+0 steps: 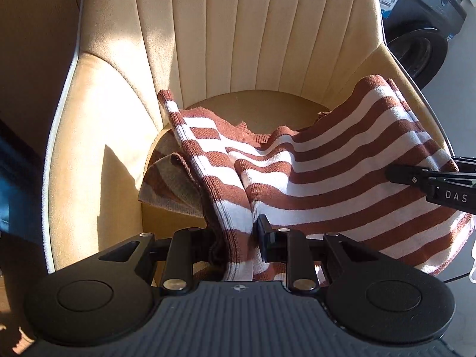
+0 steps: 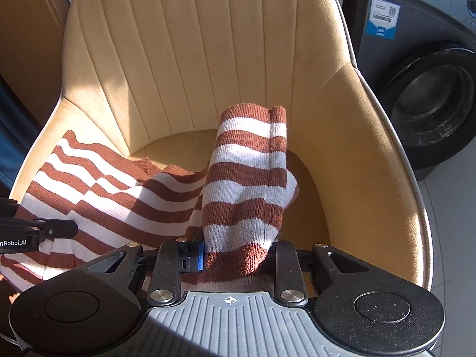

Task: Fold clothes
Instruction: 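Lower the sweater onto the armchair seat with both grippers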

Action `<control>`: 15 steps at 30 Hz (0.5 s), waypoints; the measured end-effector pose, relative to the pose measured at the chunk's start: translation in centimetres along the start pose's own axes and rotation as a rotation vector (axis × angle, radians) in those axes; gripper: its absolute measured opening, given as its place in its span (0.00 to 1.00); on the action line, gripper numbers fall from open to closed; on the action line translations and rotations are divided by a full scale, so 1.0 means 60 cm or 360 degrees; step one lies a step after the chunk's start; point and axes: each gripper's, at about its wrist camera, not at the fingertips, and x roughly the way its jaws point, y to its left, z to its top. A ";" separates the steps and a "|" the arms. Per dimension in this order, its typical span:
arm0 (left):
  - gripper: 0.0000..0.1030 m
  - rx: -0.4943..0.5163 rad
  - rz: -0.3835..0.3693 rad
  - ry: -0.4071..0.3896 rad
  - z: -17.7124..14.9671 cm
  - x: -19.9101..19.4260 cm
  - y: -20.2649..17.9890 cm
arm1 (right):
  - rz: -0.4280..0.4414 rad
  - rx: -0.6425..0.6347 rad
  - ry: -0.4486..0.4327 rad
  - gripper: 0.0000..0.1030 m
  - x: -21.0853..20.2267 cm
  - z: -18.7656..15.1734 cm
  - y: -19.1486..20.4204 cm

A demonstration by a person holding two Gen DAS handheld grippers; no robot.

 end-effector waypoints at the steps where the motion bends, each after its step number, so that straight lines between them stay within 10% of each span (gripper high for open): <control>1: 0.25 0.0009 0.0005 0.0005 0.002 0.004 -0.001 | -0.0005 -0.0003 0.0004 0.22 0.005 0.000 0.000; 15: 0.25 0.0046 0.0009 0.0037 0.009 0.026 -0.006 | -0.0051 0.0001 0.0033 0.22 0.029 -0.010 -0.007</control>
